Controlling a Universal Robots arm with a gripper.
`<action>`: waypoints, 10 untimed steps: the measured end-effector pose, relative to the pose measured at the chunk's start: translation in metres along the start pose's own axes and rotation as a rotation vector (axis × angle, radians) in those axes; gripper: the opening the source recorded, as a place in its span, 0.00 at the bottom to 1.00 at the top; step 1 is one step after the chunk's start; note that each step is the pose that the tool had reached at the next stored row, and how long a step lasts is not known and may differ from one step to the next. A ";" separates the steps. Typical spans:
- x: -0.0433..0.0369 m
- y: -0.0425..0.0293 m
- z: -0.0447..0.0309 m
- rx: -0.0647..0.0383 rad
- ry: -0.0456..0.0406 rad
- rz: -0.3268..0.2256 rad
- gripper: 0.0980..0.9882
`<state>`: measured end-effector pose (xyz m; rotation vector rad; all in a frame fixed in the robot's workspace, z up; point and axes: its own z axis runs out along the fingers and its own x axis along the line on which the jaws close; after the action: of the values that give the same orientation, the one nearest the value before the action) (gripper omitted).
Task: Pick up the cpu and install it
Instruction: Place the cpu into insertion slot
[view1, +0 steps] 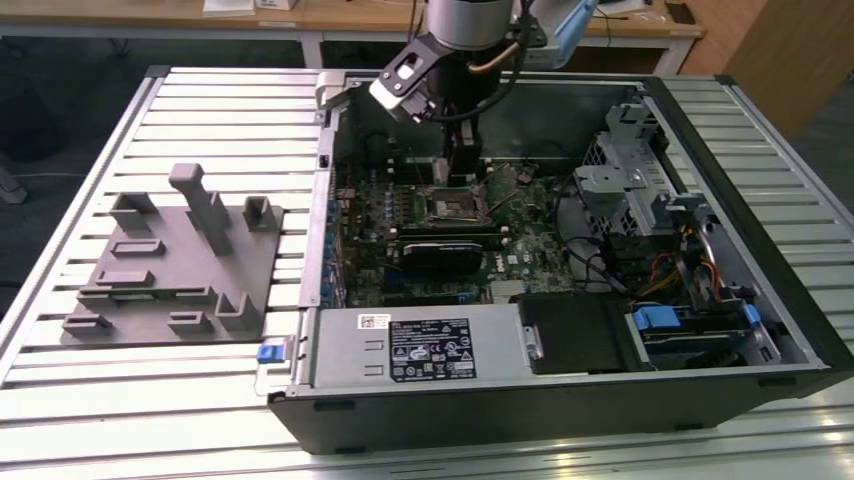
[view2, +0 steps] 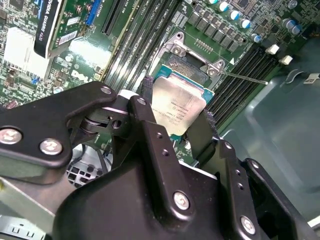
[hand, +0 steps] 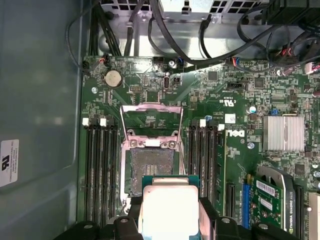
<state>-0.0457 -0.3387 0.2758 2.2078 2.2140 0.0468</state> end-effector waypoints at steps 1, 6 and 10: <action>0.0000 0.0000 0.0002 0.000 -0.0001 0.000 0.48; 0.0000 0.0000 0.0008 0.000 -0.0004 0.000 0.48; 0.0000 0.0000 0.0019 0.000 -0.0004 0.000 0.48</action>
<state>-0.0457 -0.3387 0.2739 2.2076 2.2136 0.0466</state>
